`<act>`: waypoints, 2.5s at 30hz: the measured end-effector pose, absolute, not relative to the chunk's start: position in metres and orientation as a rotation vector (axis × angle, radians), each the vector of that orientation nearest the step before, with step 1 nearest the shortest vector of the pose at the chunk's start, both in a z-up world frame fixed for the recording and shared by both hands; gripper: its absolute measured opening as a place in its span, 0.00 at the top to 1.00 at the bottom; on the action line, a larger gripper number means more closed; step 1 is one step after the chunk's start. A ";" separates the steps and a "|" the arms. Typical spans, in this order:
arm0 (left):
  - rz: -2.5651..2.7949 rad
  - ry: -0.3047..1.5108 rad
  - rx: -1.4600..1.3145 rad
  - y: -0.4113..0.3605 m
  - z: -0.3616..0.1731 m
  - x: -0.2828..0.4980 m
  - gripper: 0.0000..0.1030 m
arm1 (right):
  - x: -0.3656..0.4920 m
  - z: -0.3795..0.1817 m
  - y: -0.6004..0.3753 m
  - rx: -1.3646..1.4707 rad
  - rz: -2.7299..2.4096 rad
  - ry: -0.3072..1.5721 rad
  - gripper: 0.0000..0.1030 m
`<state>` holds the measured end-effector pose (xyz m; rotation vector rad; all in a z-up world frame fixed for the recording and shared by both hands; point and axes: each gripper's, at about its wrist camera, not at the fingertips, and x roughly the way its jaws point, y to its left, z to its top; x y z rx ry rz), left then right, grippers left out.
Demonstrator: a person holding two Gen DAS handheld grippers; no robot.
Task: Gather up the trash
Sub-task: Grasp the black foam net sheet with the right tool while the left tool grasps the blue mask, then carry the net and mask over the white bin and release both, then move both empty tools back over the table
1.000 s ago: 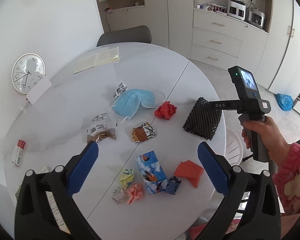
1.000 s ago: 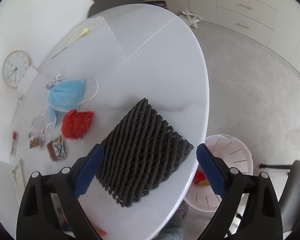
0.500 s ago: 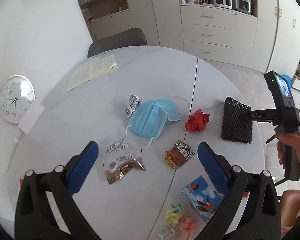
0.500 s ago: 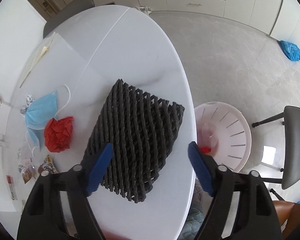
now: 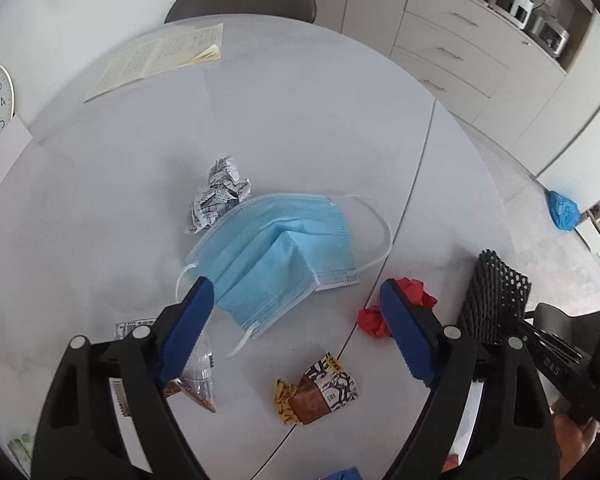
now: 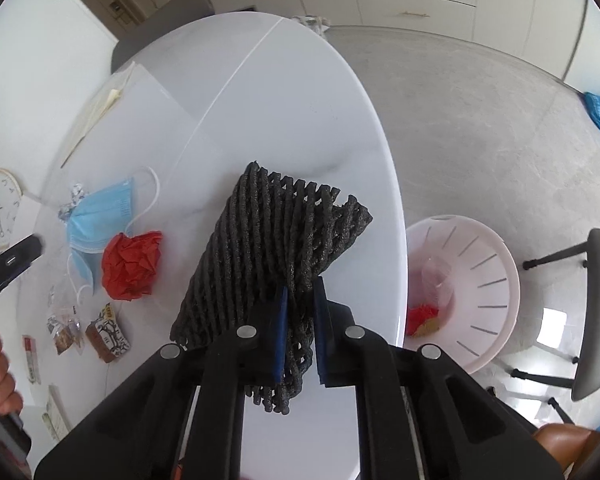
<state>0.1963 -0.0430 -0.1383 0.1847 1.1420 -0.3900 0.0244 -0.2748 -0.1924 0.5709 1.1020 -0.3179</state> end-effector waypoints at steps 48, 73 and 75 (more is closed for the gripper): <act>-0.539 1.038 0.224 -0.126 -0.044 -0.005 0.93 | -0.059 -0.314 -0.420 0.453 -0.323 1.306 0.42; -0.763 1.189 0.479 -0.310 -0.171 -0.051 0.85 | -0.186 -0.117 -0.446 0.287 -0.467 1.024 0.08; -0.757 1.200 0.483 -0.315 -0.178 -0.050 0.69 | -0.187 -0.116 -0.449 0.301 -0.465 1.021 0.08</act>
